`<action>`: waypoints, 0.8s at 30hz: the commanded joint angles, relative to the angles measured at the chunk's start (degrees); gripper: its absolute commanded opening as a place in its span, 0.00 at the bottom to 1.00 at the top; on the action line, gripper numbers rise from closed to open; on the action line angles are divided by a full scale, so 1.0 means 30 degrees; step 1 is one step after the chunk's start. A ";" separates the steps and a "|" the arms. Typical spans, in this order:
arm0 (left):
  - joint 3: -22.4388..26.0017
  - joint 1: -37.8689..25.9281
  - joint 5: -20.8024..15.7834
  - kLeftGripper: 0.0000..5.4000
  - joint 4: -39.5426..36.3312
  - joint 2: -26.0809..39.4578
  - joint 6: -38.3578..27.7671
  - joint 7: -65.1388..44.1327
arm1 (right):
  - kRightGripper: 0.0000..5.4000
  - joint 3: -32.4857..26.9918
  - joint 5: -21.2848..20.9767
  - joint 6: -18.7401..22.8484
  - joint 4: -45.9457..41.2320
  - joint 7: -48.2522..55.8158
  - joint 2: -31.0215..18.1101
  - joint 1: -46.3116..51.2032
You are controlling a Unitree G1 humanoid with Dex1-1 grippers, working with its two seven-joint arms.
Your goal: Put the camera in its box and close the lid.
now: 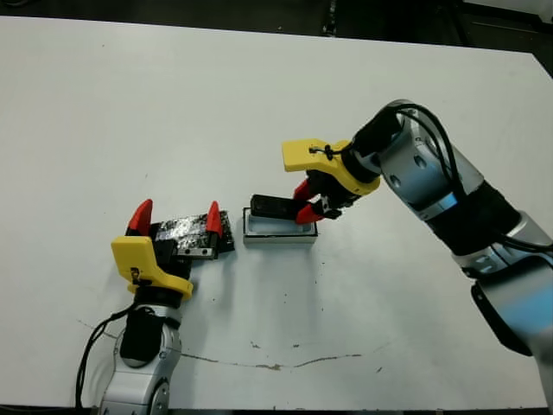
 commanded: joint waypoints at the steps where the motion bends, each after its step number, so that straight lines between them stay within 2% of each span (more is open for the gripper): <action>1: 0.0025 0.0176 0.0073 1.00 0.0162 0.0096 0.0051 -0.0085 | 0.31 0.0053 0.0101 0.0020 0.0208 -0.0391 0.0029 0.0291; 5: -0.0003 0.0206 0.0266 1.00 0.0093 0.0129 0.0105 0.0017 | 0.31 0.0321 -0.0038 -0.0203 0.0319 -0.0578 0.0068 0.0293; 14: 0.0017 0.0162 0.0128 1.00 0.0232 0.0026 -0.0020 -0.0029 | 0.31 0.0155 0.0730 0.1630 0.0500 -0.0478 0.0417 0.0500; 18: 0.0033 0.0180 0.0049 1.00 0.0226 0.0027 -0.0024 -0.0077 | 0.31 0.0171 0.1128 0.1559 0.0241 -0.0395 0.0371 0.0589; 21: 0.0032 0.0189 0.0079 1.00 0.0244 0.0029 -0.0065 -0.0062 | 0.31 0.0261 0.1283 0.0909 0.0114 -0.0360 0.0270 0.0569; 24: 0.0061 0.0227 -0.0099 1.00 0.0227 -0.0032 -0.0058 -0.0102 | 0.31 0.0278 0.1455 0.1398 -0.0277 -0.0400 0.0216 0.0566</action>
